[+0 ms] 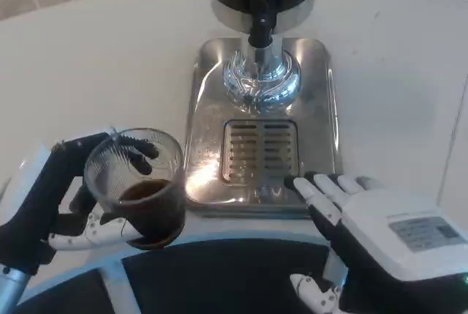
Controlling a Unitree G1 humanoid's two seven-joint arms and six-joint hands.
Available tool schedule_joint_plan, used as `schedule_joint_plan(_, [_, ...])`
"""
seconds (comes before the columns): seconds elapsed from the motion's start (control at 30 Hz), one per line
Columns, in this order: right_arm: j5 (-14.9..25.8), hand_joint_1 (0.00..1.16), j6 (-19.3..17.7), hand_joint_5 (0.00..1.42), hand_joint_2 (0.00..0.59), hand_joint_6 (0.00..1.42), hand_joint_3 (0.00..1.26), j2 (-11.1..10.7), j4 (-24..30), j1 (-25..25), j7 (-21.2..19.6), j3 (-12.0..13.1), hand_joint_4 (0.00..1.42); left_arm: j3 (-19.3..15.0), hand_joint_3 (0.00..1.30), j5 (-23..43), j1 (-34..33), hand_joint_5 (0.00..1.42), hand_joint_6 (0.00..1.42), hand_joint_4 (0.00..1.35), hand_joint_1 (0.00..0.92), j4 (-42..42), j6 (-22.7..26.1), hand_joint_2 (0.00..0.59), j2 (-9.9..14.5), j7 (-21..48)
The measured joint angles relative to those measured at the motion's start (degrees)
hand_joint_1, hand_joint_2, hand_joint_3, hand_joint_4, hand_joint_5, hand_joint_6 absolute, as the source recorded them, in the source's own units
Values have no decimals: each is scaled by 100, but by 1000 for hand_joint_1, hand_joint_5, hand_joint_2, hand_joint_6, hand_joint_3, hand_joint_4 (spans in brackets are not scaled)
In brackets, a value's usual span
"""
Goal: Grasp the cup under the faucet to collect the drink, then remove the cup.
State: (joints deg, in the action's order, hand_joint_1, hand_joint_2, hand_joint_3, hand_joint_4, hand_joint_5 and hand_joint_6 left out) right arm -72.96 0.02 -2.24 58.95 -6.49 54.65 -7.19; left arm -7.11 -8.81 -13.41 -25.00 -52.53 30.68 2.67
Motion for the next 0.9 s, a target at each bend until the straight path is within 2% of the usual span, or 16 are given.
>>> schedule_joint_plan(0.43, [-108, 199, -287, 0, 531, 0, 10, 57, 9, -384, -235, -273, 0, -123, 997, 205, 824, 1388, 1424, 1193, 587, 918, -195, 0, -11, 288])
schedule_joint_plan(0.9, [-205, 197, -687, 0, 531, 0, 6, 228, 9, -696, -445, -258, 0, -129, 997, 369, 1182, 1388, 1424, 1193, 593, 1433, -299, 0, -14, 520])
